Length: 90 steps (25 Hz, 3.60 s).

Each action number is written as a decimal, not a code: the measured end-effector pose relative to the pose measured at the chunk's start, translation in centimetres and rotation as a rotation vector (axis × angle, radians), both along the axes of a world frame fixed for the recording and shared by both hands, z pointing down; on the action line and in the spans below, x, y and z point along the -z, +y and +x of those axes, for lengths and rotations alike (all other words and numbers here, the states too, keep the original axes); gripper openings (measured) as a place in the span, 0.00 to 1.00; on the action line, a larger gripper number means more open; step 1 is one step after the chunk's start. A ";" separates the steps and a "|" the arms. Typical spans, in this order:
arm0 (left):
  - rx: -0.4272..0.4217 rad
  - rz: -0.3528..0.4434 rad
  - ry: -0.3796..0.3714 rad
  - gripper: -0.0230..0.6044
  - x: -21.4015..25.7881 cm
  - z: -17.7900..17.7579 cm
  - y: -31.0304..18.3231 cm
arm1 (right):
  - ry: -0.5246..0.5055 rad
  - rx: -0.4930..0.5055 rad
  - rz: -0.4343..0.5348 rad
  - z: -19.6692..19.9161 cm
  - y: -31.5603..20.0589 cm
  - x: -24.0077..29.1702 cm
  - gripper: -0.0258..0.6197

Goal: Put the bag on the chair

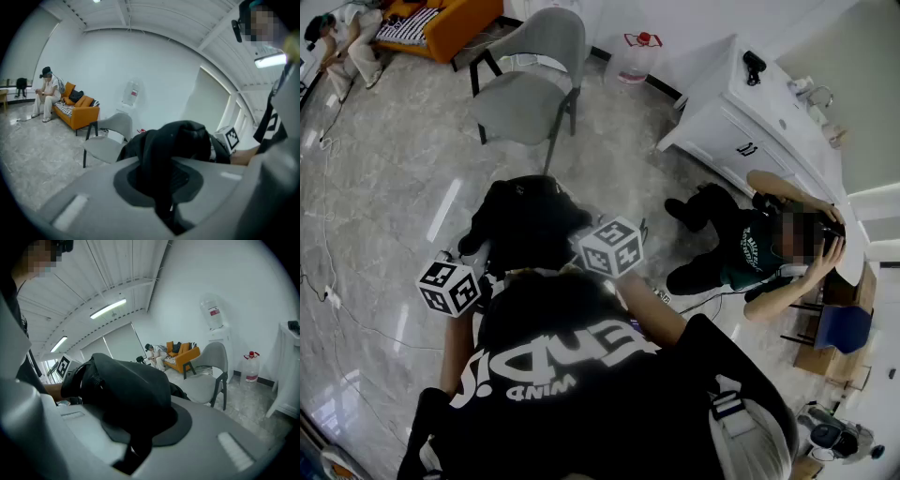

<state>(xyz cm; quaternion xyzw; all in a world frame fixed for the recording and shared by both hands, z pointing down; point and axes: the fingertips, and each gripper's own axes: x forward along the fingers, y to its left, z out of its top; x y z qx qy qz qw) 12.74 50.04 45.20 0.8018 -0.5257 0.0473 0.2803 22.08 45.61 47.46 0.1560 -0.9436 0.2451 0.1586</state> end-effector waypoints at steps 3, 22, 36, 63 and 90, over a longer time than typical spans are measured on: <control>-0.003 -0.002 0.000 0.09 -0.1 -0.1 -0.3 | 0.002 -0.002 -0.003 0.0 -0.2 -0.1 0.09; -0.064 0.004 0.027 0.09 -0.5 -5.4 -1.5 | 0.013 -0.069 -0.019 -5.1 -1.2 -0.4 0.09; -0.050 0.043 0.019 0.09 0.4 -11.3 -6.8 | -0.017 -0.088 -0.002 -11.0 -6.5 0.3 0.09; 0.032 0.012 0.039 0.09 2.1 -19.2 -36.2 | -0.027 -0.004 -0.025 -19.2 -36.5 2.2 0.09; -0.175 -0.070 0.092 0.09 -0.5 -30.4 -61.3 | 0.010 -0.152 -0.077 -29.9 -60.1 -0.1 0.09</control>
